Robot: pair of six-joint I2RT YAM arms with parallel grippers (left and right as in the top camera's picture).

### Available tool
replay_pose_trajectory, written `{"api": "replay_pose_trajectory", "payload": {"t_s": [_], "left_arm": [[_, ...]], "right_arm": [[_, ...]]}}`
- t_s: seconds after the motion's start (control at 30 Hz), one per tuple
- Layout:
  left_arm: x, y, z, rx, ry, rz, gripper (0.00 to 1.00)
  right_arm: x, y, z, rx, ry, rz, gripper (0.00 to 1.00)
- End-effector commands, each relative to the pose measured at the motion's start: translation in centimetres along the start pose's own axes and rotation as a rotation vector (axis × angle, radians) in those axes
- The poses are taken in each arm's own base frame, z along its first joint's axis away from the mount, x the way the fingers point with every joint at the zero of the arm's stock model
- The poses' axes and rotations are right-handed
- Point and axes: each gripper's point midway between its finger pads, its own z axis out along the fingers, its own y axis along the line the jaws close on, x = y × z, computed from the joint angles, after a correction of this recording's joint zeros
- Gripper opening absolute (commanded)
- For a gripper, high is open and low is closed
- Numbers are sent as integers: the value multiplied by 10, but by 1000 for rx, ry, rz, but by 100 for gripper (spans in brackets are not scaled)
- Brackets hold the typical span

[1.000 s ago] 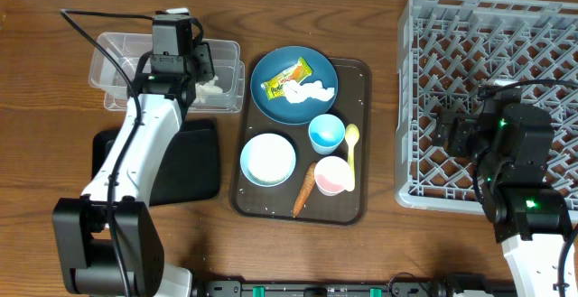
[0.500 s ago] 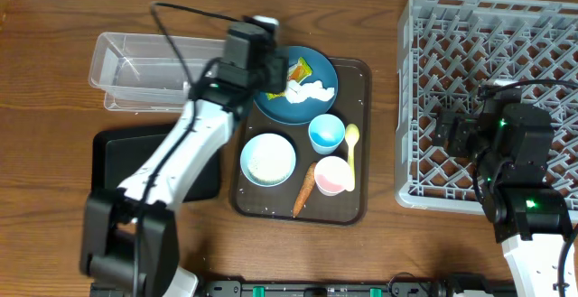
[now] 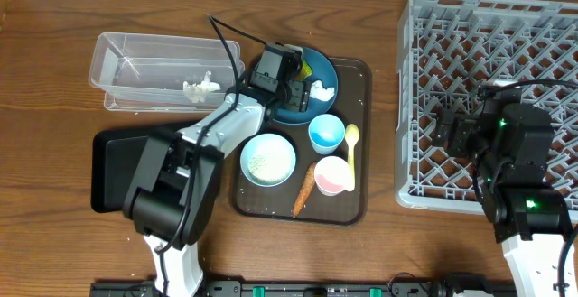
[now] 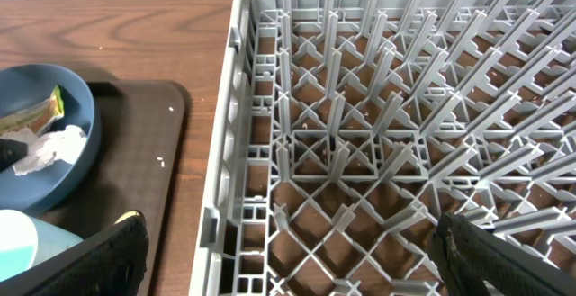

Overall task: Sort waste into correct bins and load items into the dishwasher rack
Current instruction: 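Return the left gripper to the plate and grasp remaining tissue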

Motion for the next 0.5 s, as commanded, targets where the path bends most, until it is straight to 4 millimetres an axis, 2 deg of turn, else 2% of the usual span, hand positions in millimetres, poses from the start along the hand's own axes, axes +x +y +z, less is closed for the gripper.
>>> {"api": "replay_pose_trajectory", "payload": {"t_s": [0.0, 0.17, 0.3, 0.47], "left_arm": [[8, -1, 11, 15, 24, -12, 76], [14, -2, 16, 17, 41, -9, 76], [17, -4, 18, 18, 48, -7, 68], [22, -8, 22, 23, 60, 2, 65]], "right_arm": [[-7, 3, -3, -9, -15, 9, 99], [-7, 3, -3, -9, -15, 10, 99], [-7, 3, -3, -9, -15, 10, 99], [-7, 3, -3, -10, -14, 10, 99]]}}
